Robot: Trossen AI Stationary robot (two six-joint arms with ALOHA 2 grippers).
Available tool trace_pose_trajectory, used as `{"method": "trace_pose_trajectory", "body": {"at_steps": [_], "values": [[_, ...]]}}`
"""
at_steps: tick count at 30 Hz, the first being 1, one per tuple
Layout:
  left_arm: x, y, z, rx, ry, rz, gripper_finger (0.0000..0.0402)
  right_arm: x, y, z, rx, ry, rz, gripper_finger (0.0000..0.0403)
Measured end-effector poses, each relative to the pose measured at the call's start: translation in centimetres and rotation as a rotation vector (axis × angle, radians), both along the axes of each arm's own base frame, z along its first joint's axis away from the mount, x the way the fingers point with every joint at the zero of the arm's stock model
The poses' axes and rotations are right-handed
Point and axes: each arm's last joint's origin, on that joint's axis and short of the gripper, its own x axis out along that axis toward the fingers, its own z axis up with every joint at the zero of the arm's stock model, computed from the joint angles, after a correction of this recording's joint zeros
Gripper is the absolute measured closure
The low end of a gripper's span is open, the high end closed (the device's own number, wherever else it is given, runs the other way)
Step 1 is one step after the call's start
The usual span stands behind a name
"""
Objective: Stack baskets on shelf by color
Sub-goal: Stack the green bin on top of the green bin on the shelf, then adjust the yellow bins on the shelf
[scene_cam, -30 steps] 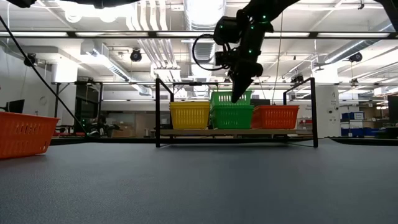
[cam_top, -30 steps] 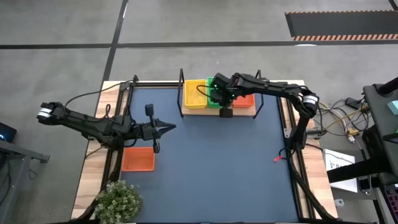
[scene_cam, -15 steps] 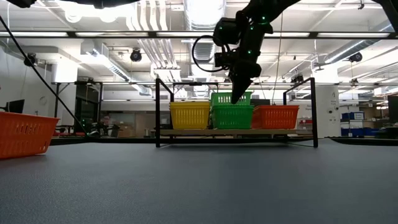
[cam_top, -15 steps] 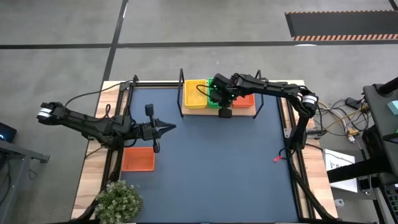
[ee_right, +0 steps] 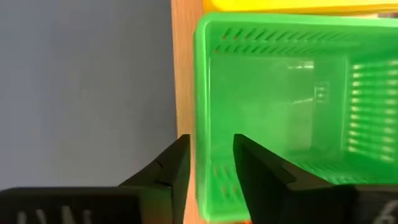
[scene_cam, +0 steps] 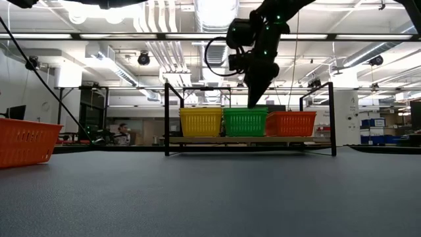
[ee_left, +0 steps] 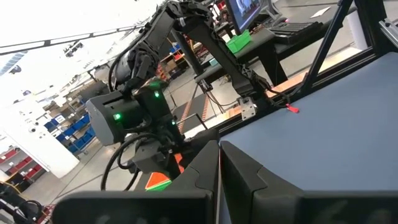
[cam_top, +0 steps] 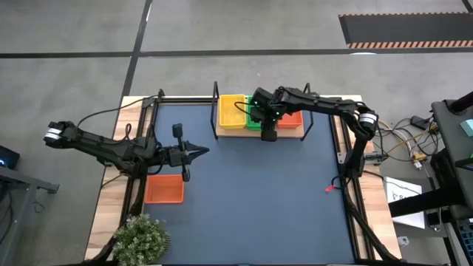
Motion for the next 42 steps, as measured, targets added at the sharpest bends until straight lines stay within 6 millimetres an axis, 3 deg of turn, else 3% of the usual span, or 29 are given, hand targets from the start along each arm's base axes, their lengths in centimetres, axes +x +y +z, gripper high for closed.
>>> {"method": "trace_pose_trajectory", "body": {"at_steps": [5, 9, 17, 21, 29, 33, 36, 39, 42], "values": [[0.0, 0.0, 0.0, 0.0, 0.0, 0.0, 0.0402, -0.3, 0.1, 2.1, 0.013, 0.018, -0.013, 0.0268], [0.0, 0.0, 0.0, 0.0, 0.0, 0.0, 0.0402, 0.2, -0.1, 3.1, -0.03, -0.033, -0.008, 0.0281], [0.0, 0.0, 0.0, 0.0, -0.001, 0.0, 0.0402, 1.0, -1.0, 1.4, -0.098, -0.044, 0.037, 0.0386], [0.0, 0.0, 0.0, 0.0, -0.001, -0.001, 0.0402, 1.3, -1.0, 1.0, -0.099, -0.041, 0.042, 0.039], [0.0, 0.0, 0.0, 0.0, -0.001, -0.001, 0.0402, 2.8, -1.3, 1.7, -0.126, -0.213, 0.07, 0.0394], [0.1, 0.0, 0.0, -0.008, -0.005, -0.001, 0.0402, 3.2, -0.4, 1.3, -0.085, -0.207, 0.127, 0.0394], [1.0, -0.2, -0.3, -0.056, 0.004, -0.003, 0.0402, 2.6, 1.0, 2.9, -0.09, -0.233, 0.16, 0.0394], [2.8, -0.4, -0.1, -0.081, 0.035, 0.008, 0.0402, 1.2, 2.8, 4.8, -0.095, -0.32, 0.193, 0.0394], [5.5, -0.2, 0.4, -0.097, 0.095, 0.04, 0.0402, -0.3, 5.1, 4.9, -0.095, -0.396, 0.204, 0.0394]]}}
